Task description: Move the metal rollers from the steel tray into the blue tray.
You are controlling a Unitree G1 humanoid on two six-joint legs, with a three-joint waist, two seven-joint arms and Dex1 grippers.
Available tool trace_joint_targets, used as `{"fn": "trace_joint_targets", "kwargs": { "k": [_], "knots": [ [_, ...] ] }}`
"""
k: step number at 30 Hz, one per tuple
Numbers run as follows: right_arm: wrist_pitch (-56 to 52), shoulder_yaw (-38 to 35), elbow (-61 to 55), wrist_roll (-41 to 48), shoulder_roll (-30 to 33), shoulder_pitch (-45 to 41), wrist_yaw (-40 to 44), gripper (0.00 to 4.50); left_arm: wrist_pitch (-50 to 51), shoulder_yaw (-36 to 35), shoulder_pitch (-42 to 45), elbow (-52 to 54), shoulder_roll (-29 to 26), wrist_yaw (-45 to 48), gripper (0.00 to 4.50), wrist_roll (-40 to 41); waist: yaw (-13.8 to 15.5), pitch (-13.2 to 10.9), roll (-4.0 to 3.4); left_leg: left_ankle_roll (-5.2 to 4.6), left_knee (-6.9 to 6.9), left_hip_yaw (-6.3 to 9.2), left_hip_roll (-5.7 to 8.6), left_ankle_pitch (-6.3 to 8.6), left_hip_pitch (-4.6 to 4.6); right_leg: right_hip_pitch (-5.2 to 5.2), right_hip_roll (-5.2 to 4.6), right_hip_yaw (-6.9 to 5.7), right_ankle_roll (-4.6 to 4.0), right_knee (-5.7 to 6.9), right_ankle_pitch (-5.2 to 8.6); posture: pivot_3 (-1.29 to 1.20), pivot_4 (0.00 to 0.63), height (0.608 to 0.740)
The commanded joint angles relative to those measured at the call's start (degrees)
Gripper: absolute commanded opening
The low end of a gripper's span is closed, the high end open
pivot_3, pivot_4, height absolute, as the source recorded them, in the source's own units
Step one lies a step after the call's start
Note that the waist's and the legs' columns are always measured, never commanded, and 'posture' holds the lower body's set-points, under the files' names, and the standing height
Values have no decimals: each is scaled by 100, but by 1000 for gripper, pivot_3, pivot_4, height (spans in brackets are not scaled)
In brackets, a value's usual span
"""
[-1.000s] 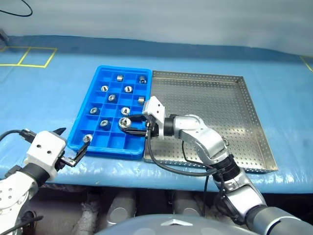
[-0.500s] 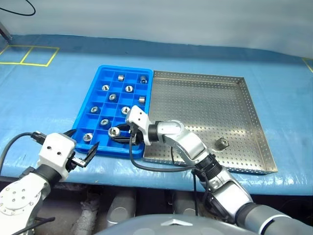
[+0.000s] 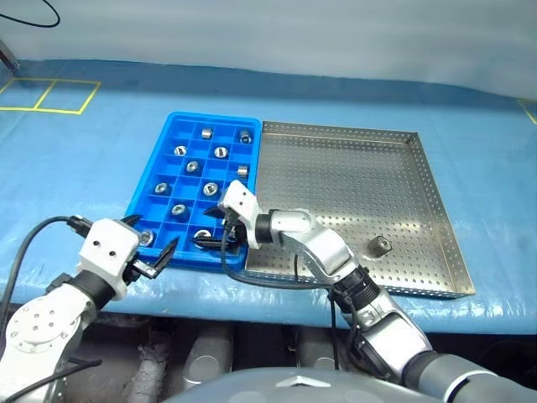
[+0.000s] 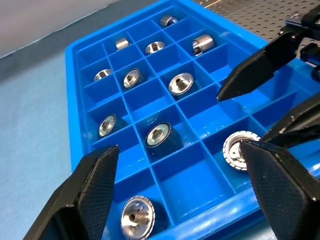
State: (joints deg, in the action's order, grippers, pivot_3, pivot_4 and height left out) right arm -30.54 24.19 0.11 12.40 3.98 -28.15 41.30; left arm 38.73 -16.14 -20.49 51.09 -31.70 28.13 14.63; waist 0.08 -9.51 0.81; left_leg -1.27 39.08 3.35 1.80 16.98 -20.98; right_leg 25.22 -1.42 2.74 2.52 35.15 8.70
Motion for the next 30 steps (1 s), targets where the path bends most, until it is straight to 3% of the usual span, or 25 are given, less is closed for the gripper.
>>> {"fn": "trace_joint_targets", "kwargs": {
  "k": [1, 7, 11, 15, 24, 30],
  "knots": [
    [-43, -559, -823, 57, 291, 133, -288, 3626, -51, 544, 513, -158, -31, 65, 4223, 80, -6, -1, -1, 0, 0, 1, 2, 0, 0, -2, -2, -2, 0, -1, 0, 26, 150, 740],
    [-371, -1454, -1878, -110, 1402, 717, -727, 3626, -250, 1568, 1679, -833, 116, 294, 4223, 126, -105, 0, -3, -4, 1, 1, 5, 2, -2, -6, -5, -4, 1, -6, -1, -105, 150, 740],
    [-630, -2128, -2454, -145, 2394, 1485, -722, 3626, -484, 2213, 2588, -1563, 368, 591, 4223, 177, -266, 2, -7, -11, 1, -13, 4, 6, -7, -1, -5, 3, 22, -10, -14, -188, 150, 740],
    [-881, -2593, -2768, -34, 2887, 2082, -766, 3626, -719, 2576, 3088, -2056, 514, 832, 4223, 152, -526, 2, -8, -23, 1, -42, 1, 13, -10, 2, -1, 17, 28, -14, -17, -244, 150, 740],
    [-1166, -2897, -2672, 303, 2655, 2544, -1033, 3626, -884, 3116, 3357, -2338, 691, 1105, 4223, 162, -1039, 0, -4, -50, 16, -114, -12, 25, 23, -5, 25, 110, 90, -14, -16, -263, 150, 740],
    [-1177, -2895, -2400, 329, 2544, 2580, -1169, 3626, -888, 3298, 3276, -2294, 660, 1166, 4223, 126, -1186, 0, -3, -67, 31, -140, -10, 32, 31, -12, 24, 135, 97, -16, -20, -235, 150, 740]
  ]
}}
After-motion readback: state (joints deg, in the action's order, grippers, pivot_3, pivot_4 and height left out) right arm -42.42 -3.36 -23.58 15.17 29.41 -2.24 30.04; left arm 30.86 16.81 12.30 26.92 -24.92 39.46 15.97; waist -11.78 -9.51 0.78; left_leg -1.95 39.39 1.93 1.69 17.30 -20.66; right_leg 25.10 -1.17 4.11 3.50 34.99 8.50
